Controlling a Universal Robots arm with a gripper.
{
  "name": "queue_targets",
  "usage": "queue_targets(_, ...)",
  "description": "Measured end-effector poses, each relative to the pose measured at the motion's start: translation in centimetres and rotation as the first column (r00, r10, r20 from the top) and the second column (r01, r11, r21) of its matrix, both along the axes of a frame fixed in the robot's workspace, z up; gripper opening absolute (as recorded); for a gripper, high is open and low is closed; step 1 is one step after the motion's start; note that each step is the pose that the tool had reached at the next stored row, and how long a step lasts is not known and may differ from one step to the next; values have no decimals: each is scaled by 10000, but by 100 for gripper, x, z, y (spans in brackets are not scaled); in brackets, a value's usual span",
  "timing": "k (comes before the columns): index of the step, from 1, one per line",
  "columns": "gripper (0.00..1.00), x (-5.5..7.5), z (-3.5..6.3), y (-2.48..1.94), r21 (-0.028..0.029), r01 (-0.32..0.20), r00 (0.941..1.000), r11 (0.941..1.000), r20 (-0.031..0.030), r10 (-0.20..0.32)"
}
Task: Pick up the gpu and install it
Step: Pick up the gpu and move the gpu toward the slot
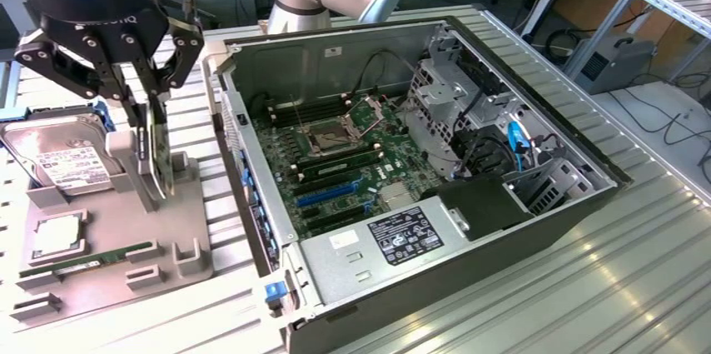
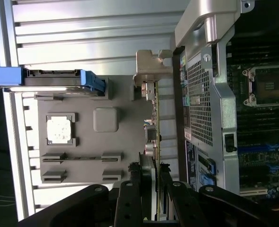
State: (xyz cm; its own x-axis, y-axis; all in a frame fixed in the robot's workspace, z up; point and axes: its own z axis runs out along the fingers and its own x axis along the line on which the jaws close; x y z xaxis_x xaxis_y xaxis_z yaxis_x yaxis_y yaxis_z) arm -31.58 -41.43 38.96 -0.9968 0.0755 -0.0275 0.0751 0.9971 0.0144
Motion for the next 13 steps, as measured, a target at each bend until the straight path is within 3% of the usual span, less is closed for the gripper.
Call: queue_targets(13,27,1,93,0,0,0,10000,10000,0,0)
